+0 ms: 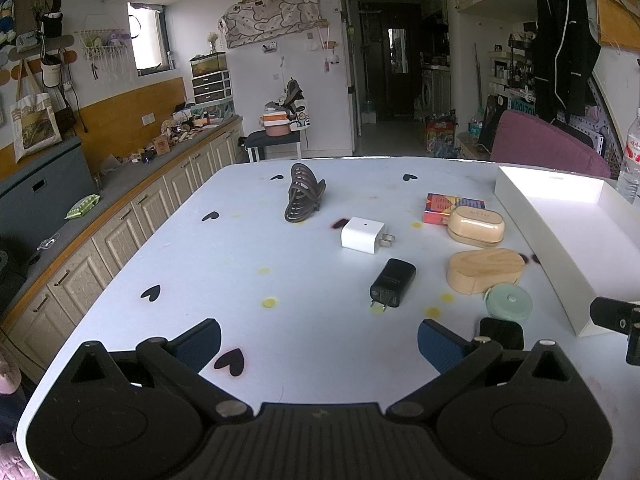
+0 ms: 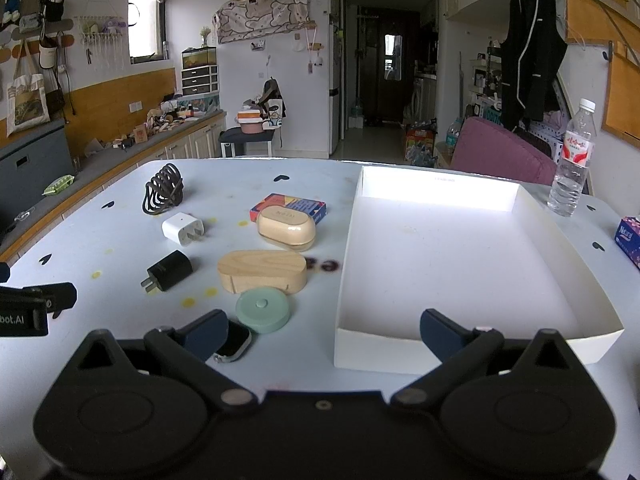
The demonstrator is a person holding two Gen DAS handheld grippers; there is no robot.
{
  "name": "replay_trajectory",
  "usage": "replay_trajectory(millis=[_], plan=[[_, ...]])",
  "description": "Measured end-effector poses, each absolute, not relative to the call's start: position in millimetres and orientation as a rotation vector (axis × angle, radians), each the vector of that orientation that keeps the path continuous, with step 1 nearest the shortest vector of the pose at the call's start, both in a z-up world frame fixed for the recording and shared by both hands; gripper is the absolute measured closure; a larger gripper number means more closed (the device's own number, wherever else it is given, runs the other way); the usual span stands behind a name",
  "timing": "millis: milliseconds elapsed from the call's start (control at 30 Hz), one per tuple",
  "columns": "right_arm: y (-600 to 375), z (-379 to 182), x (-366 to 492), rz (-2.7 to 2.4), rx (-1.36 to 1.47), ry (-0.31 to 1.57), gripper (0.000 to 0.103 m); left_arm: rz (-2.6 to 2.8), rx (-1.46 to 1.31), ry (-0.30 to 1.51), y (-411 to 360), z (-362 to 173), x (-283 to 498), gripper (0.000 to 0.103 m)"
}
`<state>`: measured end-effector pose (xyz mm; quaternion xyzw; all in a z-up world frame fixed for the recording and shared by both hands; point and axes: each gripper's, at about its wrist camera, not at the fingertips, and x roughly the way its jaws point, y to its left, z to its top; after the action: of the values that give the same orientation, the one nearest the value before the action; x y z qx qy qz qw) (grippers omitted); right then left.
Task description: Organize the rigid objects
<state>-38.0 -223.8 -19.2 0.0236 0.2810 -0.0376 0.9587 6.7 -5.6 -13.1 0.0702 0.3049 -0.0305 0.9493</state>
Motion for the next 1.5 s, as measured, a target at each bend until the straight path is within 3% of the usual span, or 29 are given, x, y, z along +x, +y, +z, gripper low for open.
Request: replay_trajectory(millis=[933, 1500], plan=[[-223.8, -20.9, -41.1, -0.072, 0.052, 0.564, 0.000, -0.059, 0.147, 0.608, -7.6, -9.9, 1.9, 0.000], [-267.4, 13.9, -65.5, -0.105, 0.081, 0.460, 0.000, -0.082, 0.168, 0.548, -39.5, 14.8, -16.0, 0.000]])
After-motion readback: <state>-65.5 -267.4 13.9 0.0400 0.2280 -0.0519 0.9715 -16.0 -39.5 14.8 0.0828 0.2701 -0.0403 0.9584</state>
